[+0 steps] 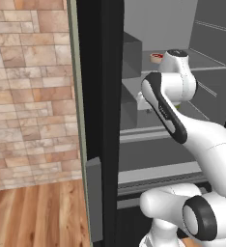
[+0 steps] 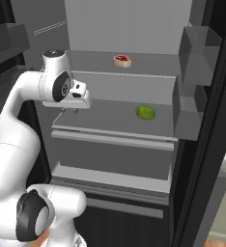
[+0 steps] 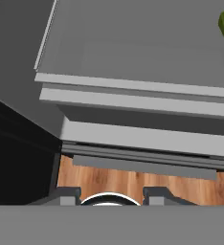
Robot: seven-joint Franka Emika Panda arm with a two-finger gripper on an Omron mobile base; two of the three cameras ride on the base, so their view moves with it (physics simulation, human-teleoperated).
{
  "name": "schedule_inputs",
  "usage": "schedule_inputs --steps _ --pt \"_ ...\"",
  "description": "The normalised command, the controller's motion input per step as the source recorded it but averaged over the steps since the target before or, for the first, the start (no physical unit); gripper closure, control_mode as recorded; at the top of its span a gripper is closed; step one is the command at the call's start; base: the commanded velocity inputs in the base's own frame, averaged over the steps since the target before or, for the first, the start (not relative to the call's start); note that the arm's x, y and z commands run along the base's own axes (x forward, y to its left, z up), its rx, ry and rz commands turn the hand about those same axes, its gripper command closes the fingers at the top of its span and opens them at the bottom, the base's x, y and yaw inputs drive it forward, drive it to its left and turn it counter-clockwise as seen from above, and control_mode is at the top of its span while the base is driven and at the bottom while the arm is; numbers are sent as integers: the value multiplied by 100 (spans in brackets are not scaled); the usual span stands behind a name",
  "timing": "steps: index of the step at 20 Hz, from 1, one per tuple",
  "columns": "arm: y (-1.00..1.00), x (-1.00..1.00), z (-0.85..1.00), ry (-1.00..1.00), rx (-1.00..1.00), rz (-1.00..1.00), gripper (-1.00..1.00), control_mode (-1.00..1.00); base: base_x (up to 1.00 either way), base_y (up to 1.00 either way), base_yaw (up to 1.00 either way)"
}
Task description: Take the steak from the fridge and place it on the digital scale on the counter by the fridge. Wait a few seconds for a reading, then move it to the plate on the dining counter.
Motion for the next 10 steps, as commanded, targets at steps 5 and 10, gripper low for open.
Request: schedule_inputs --steps 5,10 --pt "-25 -10 0 -4 1 0 -100 -100 0 0 0" --pt "-66 -19 20 -23 1 0 -100 -100 0 0 0"
